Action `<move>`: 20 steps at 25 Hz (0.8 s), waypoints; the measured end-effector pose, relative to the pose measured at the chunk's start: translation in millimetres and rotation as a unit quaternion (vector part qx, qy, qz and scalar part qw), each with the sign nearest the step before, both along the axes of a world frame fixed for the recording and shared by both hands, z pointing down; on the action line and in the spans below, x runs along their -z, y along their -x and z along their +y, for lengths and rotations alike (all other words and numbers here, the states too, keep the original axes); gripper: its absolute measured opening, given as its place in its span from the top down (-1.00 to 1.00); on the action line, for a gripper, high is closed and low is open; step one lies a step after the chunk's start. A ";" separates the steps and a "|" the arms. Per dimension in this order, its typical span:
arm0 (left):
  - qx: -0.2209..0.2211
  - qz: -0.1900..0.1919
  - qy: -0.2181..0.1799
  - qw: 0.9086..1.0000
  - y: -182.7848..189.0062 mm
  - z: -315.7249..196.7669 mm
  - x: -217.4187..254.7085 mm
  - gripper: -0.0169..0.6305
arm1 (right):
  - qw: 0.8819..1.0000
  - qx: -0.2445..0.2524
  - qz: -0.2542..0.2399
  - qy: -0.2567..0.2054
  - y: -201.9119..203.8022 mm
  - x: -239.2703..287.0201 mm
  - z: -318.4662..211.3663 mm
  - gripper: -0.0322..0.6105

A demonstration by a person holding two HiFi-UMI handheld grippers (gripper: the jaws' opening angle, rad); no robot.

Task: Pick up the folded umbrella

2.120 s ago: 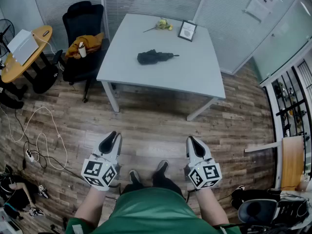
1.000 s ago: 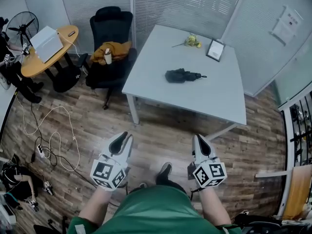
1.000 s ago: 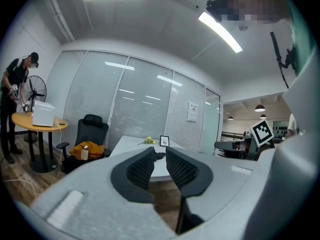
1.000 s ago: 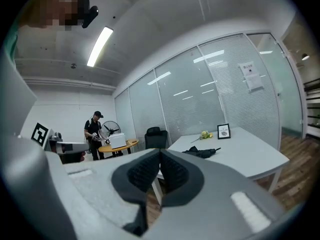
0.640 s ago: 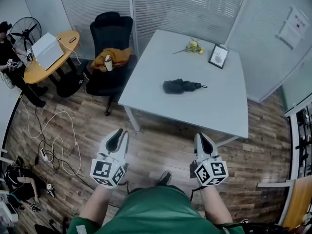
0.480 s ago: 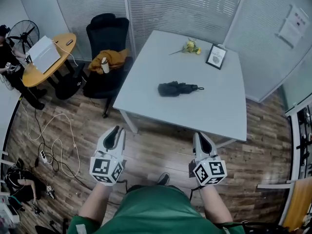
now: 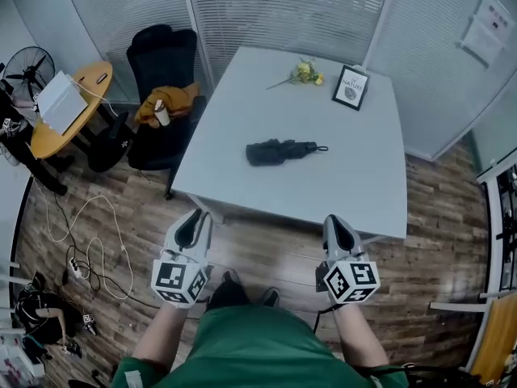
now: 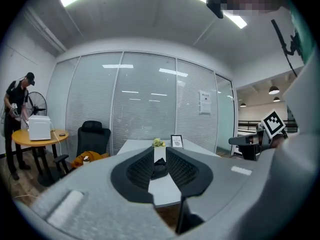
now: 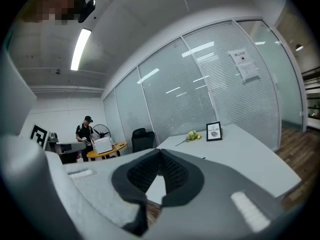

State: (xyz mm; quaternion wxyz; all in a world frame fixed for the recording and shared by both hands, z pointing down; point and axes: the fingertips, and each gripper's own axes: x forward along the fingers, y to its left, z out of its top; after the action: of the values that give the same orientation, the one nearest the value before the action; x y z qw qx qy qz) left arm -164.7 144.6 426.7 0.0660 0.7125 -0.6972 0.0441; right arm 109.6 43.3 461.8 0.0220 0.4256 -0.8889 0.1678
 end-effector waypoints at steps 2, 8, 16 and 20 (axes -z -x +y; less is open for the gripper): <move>-0.009 0.000 0.004 1.000 6.0 -16.8 -5.3 0.70 | 1.000 -0.008 0.006 0.007 1.1 -8.1 -11.3 0.89; -0.083 0.009 0.016 0.996 7.5 -84.3 -29.3 0.70 | 0.999 -0.037 0.029 0.025 16.3 -26.1 -44.0 0.89; -0.181 -0.003 0.032 0.983 46.0 -200.5 -48.6 0.70 | 0.990 -0.127 0.057 0.021 38.7 -10.4 -116.9 0.89; -0.223 -0.001 0.041 0.974 60.1 -251.1 -58.9 0.70 | 0.984 -0.167 0.061 0.025 52.0 -3.5 -138.9 0.89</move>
State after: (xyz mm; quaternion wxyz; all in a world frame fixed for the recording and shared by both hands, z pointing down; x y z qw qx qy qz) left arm -224.8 -106.5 485.6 0.0824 0.8468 -0.5182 0.0869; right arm 57.6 -95.5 465.3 0.0583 0.5768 -0.7979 0.1654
